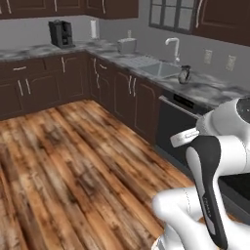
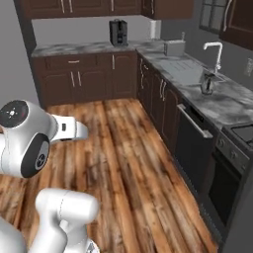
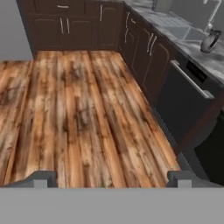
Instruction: Move the water bottle and hotdog bun from the top shelf to the second highest shelf to make space. Then, place the pitcher from the counter on the cleared top shelf.
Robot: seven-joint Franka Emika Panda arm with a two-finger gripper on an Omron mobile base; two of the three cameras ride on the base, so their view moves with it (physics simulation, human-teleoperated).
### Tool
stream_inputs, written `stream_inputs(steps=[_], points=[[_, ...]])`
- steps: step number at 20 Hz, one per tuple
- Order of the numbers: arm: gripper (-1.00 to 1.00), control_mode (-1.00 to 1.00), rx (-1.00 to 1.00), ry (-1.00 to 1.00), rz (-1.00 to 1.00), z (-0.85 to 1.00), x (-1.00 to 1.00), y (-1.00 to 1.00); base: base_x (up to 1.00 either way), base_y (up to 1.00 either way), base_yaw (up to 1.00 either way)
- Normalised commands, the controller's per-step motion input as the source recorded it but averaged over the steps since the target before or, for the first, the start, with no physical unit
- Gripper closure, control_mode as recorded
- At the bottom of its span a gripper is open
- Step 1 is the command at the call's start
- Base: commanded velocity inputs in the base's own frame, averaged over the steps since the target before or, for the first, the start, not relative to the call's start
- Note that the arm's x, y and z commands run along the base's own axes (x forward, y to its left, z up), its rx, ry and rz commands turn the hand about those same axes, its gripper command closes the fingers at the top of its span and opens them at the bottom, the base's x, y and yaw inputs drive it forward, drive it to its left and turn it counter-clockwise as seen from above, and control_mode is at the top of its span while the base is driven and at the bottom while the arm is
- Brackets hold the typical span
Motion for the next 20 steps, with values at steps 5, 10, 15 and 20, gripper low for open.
stream_inputs(steps=[5,10,15,20], points=[[-1.0,1.0,0.0,0.0,0.0,0.0,0.0,0.0,1.0,0.0,-0.11],[-1.0,1.0,0.0,0.0,0.0,0.0,0.0,0.0,1.0,0.0,-0.16],[-1.0,1.0,0.0,0.0,0.0,0.0,0.0,0.0,1.0,-0.03,-0.15],[-1.0,1.0,0.0,0.0,0.0,0.0,0.0,0.0,0.92,-0.29,-0.13]])
